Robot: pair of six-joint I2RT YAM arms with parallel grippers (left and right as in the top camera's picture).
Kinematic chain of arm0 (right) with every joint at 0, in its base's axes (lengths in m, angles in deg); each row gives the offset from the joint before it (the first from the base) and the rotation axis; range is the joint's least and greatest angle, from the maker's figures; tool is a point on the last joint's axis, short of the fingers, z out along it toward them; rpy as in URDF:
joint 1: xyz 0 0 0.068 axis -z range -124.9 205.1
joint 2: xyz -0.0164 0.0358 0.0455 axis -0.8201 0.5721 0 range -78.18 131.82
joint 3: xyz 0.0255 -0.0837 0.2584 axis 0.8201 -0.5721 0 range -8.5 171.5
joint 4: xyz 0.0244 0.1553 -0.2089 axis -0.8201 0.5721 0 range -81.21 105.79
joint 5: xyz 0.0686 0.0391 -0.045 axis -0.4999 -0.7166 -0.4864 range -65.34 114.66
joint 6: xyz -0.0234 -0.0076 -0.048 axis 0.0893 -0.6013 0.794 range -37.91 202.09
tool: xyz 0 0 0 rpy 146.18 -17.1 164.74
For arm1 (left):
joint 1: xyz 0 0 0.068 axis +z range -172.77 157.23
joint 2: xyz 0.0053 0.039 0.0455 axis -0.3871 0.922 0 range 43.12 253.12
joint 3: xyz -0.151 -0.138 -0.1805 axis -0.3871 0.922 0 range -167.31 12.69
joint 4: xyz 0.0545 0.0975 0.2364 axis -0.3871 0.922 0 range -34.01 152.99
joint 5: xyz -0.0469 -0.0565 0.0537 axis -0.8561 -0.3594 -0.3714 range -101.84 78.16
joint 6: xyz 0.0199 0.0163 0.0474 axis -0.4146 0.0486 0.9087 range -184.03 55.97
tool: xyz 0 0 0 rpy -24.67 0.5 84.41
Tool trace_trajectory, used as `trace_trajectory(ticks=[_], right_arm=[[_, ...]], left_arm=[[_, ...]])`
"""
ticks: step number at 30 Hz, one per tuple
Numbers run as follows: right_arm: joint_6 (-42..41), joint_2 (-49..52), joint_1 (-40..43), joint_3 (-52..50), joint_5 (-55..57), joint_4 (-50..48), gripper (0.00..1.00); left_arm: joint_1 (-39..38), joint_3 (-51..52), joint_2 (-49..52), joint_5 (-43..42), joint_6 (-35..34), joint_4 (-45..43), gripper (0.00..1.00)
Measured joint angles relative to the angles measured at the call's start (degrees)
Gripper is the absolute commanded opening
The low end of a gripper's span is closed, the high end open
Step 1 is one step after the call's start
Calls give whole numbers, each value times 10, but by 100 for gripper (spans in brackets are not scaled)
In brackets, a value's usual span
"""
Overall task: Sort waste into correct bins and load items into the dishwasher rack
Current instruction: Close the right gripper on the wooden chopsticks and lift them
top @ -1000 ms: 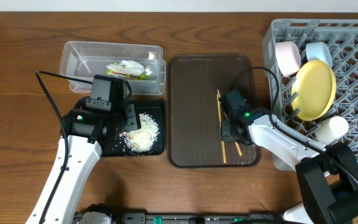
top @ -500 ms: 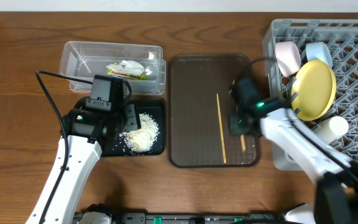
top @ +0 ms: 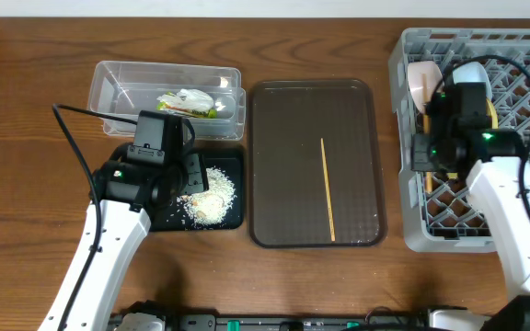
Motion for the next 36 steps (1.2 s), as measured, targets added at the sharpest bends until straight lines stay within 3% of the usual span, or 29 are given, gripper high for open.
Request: trace_trajectory(ticks=[3, 6, 9, 18, 28, 36], right_arm=[[9, 7, 13, -3, 0, 0, 6], [15, 14, 16, -8, 1, -2, 24], [21, 17, 16, -9, -2, -14, 33], [14, 16, -3, 3, -75, -44, 35], [-37, 22, -167, 3, -126, -48, 37], [-87, 127, -267, -16, -110, -59, 37]], left_arm=[[0, 0, 0, 0, 0, 0, 59], [0, 0, 0, 0, 0, 0, 60], [0, 0, 0, 0, 0, 0, 59], [0, 0, 0, 0, 0, 0, 60], [0, 0, 0, 0, 0, 0, 59], [0, 0, 0, 0, 0, 0, 60]])
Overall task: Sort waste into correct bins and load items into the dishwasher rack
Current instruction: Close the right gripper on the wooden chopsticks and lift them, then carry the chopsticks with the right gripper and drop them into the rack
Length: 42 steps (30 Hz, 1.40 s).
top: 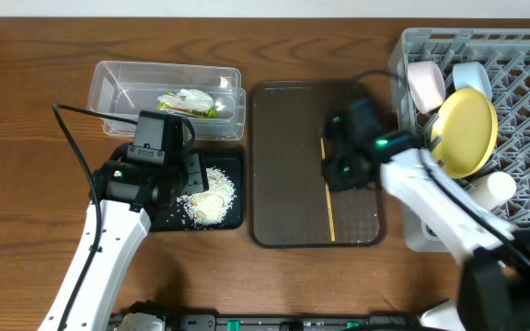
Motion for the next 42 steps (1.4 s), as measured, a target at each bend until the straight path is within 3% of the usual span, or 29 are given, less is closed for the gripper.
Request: trace_trajectory(ticks=[6, 10, 14, 21, 32, 42], right_arm=[[-59, 81, -38, -1, 36, -2, 33], [-83, 103, -41, 1, 51, -6, 12], [-98, 103, -41, 1, 61, -7, 1], [-85, 71, -12, 3, 66, 8, 1], [-3, -135, 170, 78, 83, 40, 1], [65, -96, 272, 76, 96, 100, 2]], left_arm=[[0, 0, 0, 0, 0, 0, 59], [0, 0, 0, 0, 0, 0, 60], [0, 0, 0, 0, 0, 0, 60], [0, 0, 0, 0, 0, 0, 60], [0, 0, 0, 0, 0, 0, 60], [0, 0, 0, 0, 0, 0, 60]])
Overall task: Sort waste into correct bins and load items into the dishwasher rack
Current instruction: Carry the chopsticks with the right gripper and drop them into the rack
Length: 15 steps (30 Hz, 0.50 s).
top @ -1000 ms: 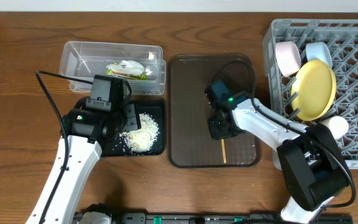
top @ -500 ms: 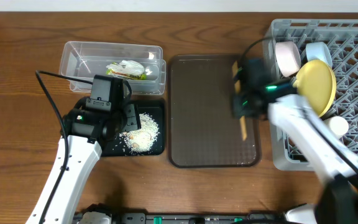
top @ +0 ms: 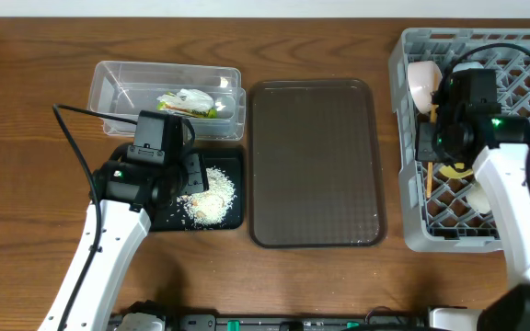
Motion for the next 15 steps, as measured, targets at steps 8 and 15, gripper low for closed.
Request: trace_trajectory(ticks=[8, 15], right_arm=[[13, 54, 2, -1, 7, 3, 10], [19, 57, 3, -1, 20, 1, 24]], left_arm=[[0, 0, 0, 0, 0, 0, 60], [0, 0, 0, 0, 0, 0, 60]])
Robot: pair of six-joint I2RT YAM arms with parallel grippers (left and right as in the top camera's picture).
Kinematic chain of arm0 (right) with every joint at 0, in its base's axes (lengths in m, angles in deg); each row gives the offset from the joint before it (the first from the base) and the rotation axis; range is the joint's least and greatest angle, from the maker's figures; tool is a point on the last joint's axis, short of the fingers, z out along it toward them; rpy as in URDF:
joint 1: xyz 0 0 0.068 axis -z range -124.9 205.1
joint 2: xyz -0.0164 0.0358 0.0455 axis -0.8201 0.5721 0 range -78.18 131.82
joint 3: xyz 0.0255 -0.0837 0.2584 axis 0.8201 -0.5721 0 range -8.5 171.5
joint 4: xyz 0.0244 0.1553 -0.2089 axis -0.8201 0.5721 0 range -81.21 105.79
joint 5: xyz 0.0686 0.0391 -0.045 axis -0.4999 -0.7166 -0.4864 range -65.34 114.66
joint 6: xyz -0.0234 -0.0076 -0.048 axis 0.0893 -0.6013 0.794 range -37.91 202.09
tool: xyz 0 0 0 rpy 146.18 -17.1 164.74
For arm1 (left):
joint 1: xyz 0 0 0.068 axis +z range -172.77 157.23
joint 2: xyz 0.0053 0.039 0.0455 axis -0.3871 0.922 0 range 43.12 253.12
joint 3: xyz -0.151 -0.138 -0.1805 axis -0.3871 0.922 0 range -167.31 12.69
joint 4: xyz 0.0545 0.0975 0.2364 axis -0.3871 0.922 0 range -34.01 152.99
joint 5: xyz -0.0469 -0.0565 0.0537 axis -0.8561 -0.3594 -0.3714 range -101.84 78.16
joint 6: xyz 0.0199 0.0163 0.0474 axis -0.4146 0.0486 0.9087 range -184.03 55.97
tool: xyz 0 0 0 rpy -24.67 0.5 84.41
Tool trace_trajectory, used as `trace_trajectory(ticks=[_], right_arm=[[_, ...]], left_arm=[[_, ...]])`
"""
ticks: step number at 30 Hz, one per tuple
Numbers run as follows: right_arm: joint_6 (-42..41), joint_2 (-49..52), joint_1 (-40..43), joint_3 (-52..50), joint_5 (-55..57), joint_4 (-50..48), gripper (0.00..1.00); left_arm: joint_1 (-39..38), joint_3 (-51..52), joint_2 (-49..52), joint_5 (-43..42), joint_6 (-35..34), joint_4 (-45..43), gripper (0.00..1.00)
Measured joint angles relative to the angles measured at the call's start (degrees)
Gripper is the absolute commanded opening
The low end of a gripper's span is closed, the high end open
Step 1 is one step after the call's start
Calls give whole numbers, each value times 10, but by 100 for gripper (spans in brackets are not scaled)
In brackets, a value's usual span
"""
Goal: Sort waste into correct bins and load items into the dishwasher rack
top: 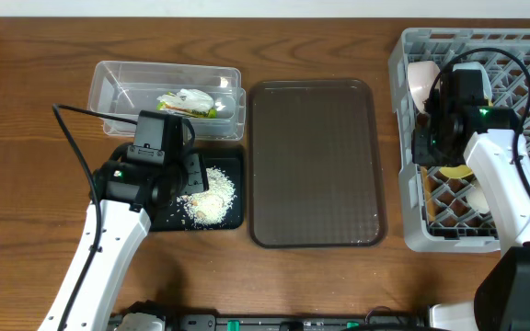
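Observation:
The grey dishwasher rack stands at the right. In it are a pink bowl, a sliver of yellow plate and a white cup. A thin wooden chopstick lies along the rack's left side. My right gripper hangs over that side, just above the chopstick's far end; its fingers are hidden under the wrist. My left gripper hovers over the black bin, which holds white food scraps; whether its jaws are open or shut does not show. The brown tray is bare.
A clear plastic bin with wrappers in it sits behind the black bin. The left arm's cable loops over the table at the far left. The rack's tall wall borders the tray's right side.
My right wrist has shifted slightly toward the rack's left wall and a little nearer. The chopstick still lies in the rack. The left arm has not moved.
First the chopstick lay on the tray while my right gripper was over the rack. Then the right gripper was down at the chopstick's far end on the tray. After that the tray was bare and the chopstick was in the rack, where it stays. The left arm held still throughout.

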Motion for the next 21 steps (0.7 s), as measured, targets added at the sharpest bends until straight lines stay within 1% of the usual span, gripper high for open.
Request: trace_trajectory(ticks=[3, 4, 7, 10, 13, 14, 15, 18, 20, 21], right_arm=[[0, 0, 0, 0, 0, 0, 24], [0, 0, 0, 0, -1, -1, 24], [0, 0, 0, 0, -19, -10, 25], [0, -4, 0, 0, -56, -39, 27], [0, -23, -2, -2, -95, -100, 35], [-2, -30, -2, -2, -103, -121, 43], [1, -41, -3, -2, -117, -153, 47], [-3, -60, -5, -2, -145, -194, 45], [-3, -65, -6, -2, -158, -187, 44], [-3, -66, -6, -2, -162, -174, 47]], left_arm=[[0, 0, 0, 0, 0, 0, 60], [0, 0, 0, 0, 0, 0, 67], [0, 0, 0, 0, 2, 0, 70], [0, 0, 0, 0, 2, -3, 73], [0, 0, 0, 0, 3, -18, 78], [0, 0, 0, 0, 3, -23, 79], [0, 0, 0, 0, 4, -30, 79], [0, 0, 0, 0, 12, -41, 80], [0, 0, 0, 0, 22, -37, 80], [0, 0, 0, 0, 26, -28, 80]])
